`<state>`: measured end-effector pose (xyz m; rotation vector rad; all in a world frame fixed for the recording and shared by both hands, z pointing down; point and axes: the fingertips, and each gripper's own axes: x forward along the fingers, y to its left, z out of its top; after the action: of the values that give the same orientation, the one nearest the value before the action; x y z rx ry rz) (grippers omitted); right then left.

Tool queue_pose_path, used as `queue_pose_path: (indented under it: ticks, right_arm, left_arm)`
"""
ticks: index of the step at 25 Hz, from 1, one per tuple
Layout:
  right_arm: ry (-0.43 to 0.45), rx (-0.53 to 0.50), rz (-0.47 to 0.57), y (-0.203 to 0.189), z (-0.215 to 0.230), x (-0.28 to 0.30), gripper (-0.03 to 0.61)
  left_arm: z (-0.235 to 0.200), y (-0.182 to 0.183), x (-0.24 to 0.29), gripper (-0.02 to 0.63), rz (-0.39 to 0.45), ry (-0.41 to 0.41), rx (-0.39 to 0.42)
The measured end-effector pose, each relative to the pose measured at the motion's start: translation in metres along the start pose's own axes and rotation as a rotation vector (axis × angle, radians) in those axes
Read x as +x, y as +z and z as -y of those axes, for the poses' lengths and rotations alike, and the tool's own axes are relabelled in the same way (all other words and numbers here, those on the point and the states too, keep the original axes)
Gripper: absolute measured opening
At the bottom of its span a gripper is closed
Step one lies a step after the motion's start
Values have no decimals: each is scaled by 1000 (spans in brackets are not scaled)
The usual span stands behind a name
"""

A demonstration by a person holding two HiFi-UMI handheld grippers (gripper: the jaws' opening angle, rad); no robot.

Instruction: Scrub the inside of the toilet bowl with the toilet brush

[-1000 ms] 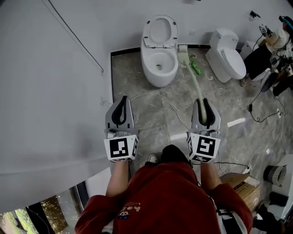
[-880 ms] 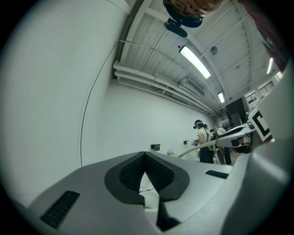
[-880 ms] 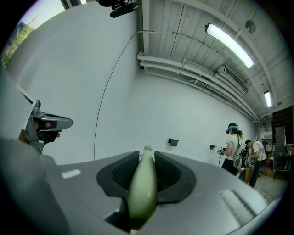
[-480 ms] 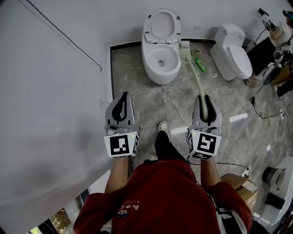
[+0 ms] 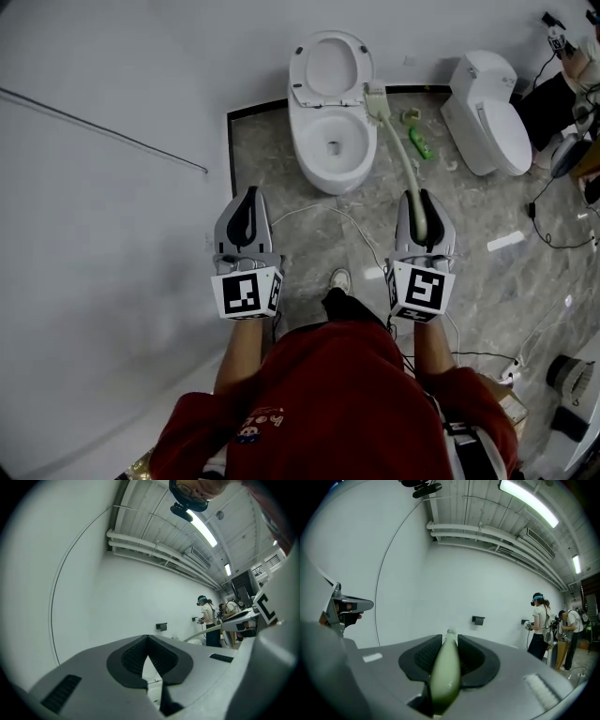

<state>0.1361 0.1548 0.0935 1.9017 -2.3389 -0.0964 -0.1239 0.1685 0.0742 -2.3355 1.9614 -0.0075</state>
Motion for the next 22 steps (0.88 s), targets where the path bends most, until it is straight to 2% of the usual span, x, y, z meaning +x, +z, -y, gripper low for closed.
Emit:
queue_pose_path:
  ticks: [3,10,22]
  right_arm:
    - [-13,6,15,-3,19,27,115]
    - [-19,12,9,-8,35,76,115]
    - [-15,-28,-108,-45,17,163,115]
  left_arm:
    - [4,0,33,6,5,-9,12]
    - [4,-5,88,6,0,-28,34]
    - [-20,-58,179,6,-42,-95,-7]
